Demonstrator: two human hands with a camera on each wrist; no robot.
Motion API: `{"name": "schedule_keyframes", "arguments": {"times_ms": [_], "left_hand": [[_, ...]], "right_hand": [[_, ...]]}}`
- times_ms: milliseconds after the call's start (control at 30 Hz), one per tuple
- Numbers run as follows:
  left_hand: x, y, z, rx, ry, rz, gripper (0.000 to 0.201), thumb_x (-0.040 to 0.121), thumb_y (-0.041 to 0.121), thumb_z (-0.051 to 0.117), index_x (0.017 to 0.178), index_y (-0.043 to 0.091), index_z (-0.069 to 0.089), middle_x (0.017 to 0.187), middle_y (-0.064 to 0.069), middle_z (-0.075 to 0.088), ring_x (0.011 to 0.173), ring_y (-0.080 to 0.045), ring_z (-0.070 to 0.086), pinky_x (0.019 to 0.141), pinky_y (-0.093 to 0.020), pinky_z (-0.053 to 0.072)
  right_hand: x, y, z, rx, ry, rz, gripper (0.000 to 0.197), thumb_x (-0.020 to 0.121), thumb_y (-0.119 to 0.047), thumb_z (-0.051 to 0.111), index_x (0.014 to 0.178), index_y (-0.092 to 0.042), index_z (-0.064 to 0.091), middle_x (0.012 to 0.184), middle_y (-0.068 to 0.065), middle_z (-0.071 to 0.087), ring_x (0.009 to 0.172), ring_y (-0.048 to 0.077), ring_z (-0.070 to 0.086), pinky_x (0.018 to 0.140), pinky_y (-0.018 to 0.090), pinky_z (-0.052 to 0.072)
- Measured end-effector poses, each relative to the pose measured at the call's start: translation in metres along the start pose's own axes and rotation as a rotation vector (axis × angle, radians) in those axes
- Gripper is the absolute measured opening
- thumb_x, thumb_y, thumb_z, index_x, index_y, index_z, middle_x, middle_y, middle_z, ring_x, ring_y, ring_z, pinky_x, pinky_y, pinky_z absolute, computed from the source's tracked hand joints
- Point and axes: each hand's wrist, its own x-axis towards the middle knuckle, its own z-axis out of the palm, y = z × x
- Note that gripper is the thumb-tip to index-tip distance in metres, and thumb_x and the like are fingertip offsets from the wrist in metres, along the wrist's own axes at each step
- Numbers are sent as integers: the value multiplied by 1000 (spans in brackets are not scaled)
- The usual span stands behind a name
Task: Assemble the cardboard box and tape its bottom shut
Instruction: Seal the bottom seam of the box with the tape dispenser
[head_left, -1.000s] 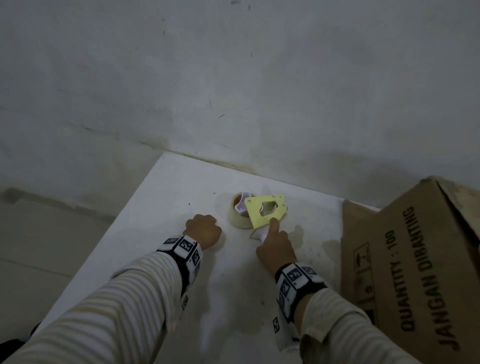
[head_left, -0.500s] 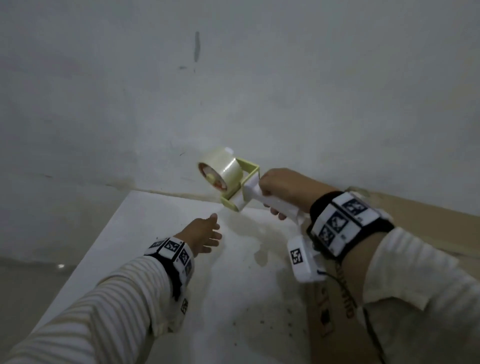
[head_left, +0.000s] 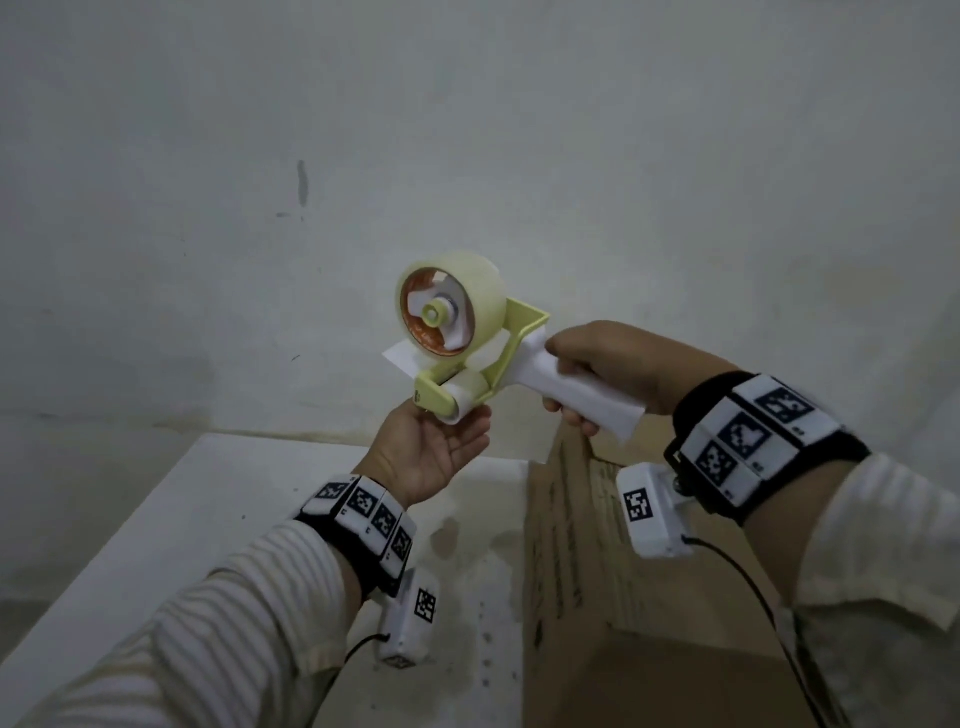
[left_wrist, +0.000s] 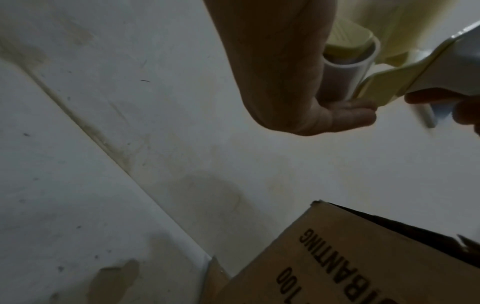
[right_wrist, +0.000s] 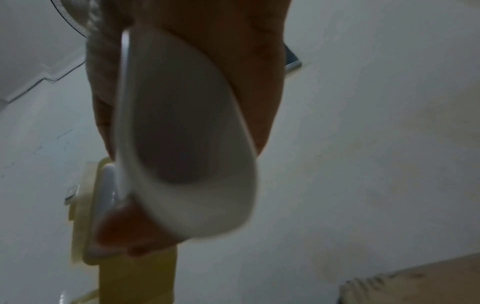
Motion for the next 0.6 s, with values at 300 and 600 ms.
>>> {"name": "schedule_keyframes", "arguments": {"times_ms": [300, 600], "left_hand": [[-20, -45, 58, 112, 26, 57, 36, 100, 22, 34, 98, 0, 61, 70, -16, 73, 52, -17, 70, 50, -24, 59], [-34, -70, 81, 73, 123, 72, 32, 101, 24, 39, 100, 0, 61, 66, -17, 73, 48, -15, 70, 45, -23, 57]], "right_hand": [[-51, 56, -49, -166, -8, -102, 14, 90, -19, 59, 87, -5, 60, 77, 15, 64, 60, 25, 63, 56, 33, 52], [-66, 81, -58, -6, 33, -117, 16, 92, -19, 55, 90, -3, 54, 78, 22, 57, 53, 26, 54, 50, 29, 45]]}}
